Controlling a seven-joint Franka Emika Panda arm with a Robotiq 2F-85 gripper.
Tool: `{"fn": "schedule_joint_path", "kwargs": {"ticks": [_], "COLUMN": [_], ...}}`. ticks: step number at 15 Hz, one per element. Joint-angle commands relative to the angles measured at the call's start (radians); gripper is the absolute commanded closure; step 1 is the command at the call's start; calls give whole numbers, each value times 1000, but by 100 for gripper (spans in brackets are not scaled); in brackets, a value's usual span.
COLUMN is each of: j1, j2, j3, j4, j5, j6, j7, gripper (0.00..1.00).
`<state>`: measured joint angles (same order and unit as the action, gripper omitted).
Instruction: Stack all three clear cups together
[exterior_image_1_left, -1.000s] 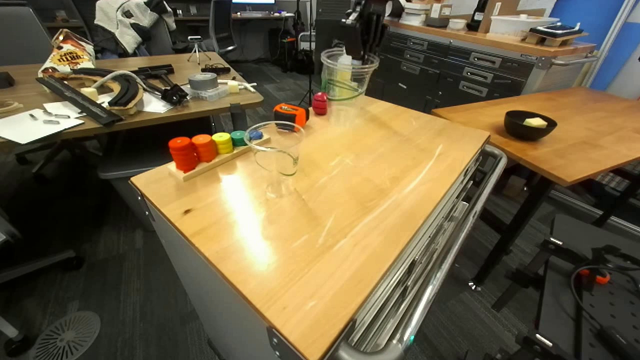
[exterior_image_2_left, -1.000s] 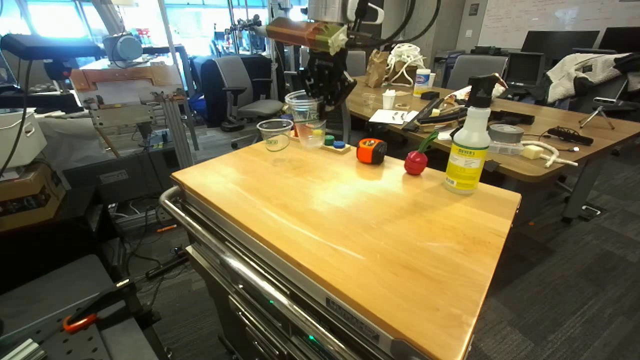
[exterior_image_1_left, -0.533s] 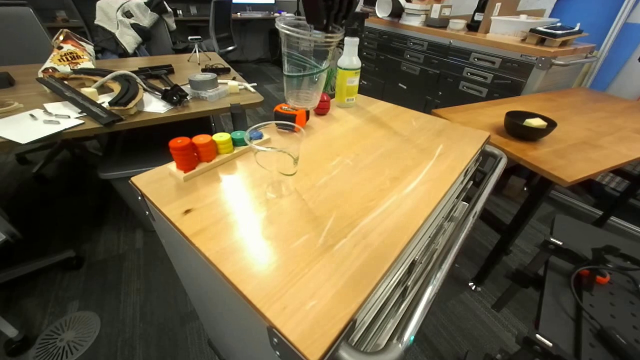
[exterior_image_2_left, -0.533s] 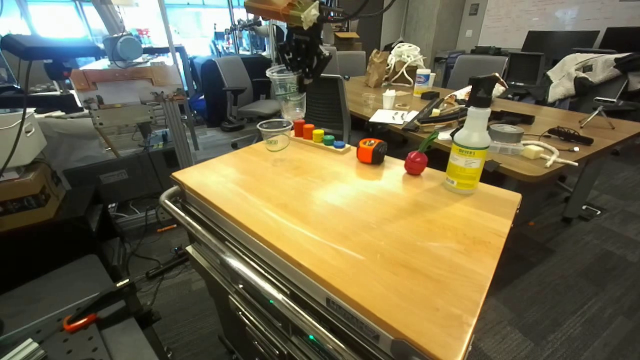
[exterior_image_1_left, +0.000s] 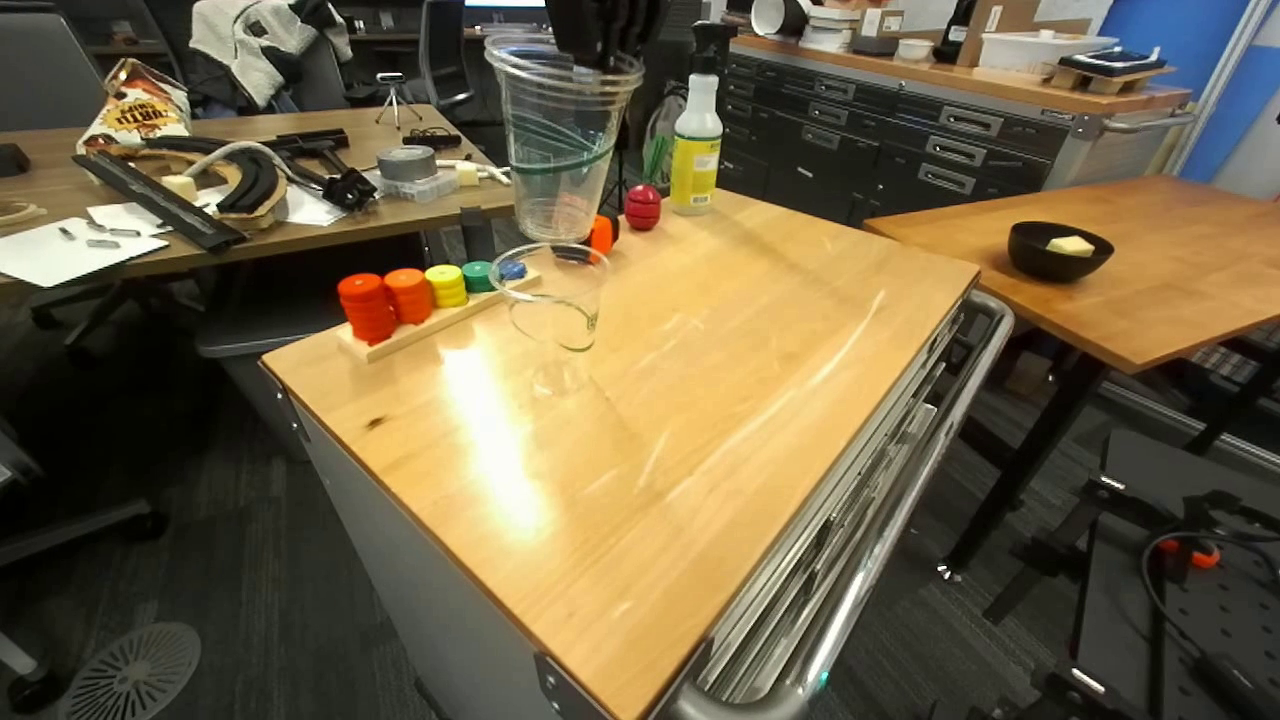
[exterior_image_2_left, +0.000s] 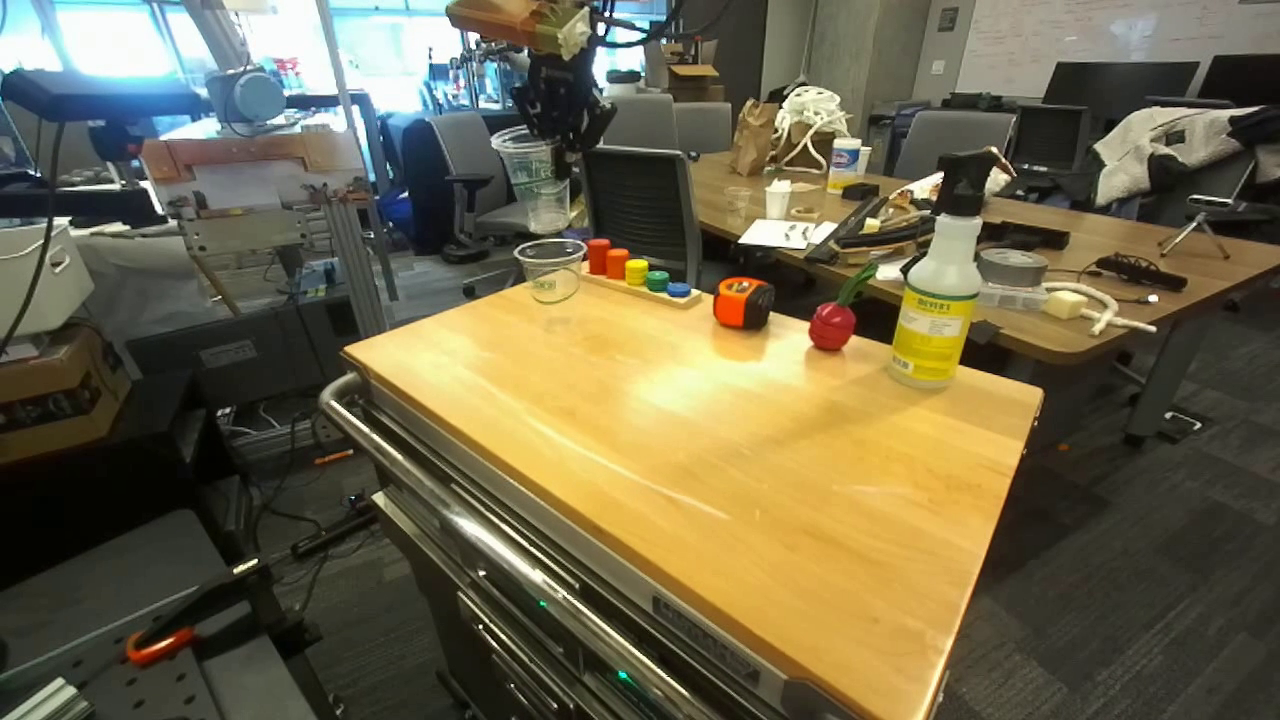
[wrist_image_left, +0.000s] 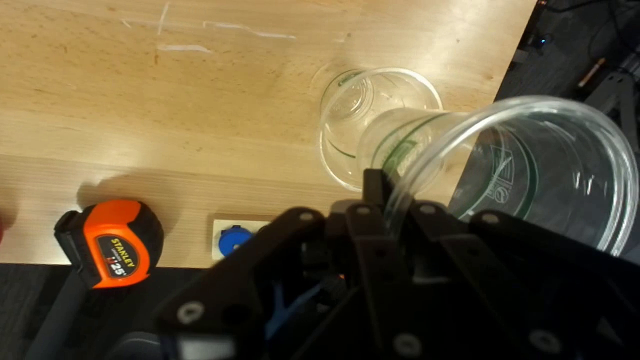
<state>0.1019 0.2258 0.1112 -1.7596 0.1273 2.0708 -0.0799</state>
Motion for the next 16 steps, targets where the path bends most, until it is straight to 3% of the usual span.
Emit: {"fn": "schedule_joint_path", "kwargs": {"ticks": [1,13,14,15,16], "j1": [18,21,22,22,21], "j2": [27,119,122,123,123], "j3": [2,4,3,3,4], "j4": [17,22,19,19,19], "j5": [-37,-79,-81,-82,-80], "j6": [34,88,90,90,87], "j7": [22,7,7,7,4], "gripper": [99,99,70,69,62]}}
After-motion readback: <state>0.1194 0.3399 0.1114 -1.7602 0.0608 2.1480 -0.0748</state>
